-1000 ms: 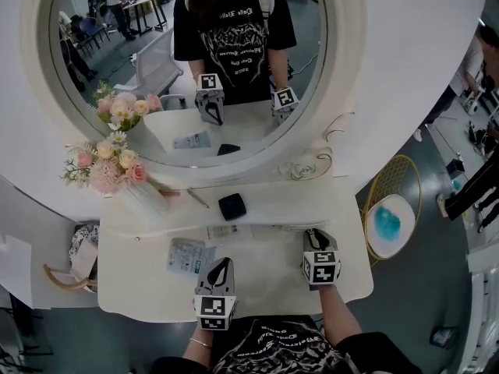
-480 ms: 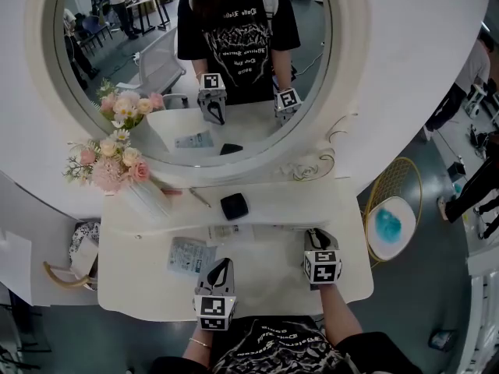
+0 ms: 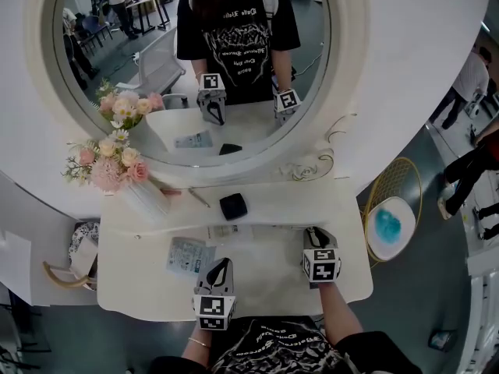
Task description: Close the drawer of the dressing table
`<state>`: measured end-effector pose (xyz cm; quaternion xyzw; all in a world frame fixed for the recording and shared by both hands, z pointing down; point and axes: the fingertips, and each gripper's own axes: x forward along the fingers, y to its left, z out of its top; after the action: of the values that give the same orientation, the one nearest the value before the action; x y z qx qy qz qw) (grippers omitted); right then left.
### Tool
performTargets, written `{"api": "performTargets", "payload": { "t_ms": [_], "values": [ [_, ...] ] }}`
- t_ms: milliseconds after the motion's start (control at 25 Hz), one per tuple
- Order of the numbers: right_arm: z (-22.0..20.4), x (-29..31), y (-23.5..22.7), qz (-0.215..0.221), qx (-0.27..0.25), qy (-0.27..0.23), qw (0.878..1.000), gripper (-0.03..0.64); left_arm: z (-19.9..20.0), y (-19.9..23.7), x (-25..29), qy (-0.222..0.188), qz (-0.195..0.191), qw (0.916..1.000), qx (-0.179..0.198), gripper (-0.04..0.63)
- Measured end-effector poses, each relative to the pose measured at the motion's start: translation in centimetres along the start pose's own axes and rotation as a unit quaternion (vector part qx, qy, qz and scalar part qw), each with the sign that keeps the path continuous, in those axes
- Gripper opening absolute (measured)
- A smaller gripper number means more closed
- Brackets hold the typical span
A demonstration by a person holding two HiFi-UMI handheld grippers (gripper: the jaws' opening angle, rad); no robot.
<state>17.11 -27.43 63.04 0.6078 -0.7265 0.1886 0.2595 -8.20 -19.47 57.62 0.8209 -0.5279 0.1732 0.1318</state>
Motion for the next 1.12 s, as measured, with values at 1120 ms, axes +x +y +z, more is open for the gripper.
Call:
{"api": "performTargets", "payload": {
  "t_ms": [1120],
  "values": [
    [0.66, 0.85, -0.17, -0.002, 0.008, -0.003, 1.0, 0.101, -0.13, 0.69, -0.17, 0.004, 0.007, 1.0, 0.0, 0.017]
  ]
}}
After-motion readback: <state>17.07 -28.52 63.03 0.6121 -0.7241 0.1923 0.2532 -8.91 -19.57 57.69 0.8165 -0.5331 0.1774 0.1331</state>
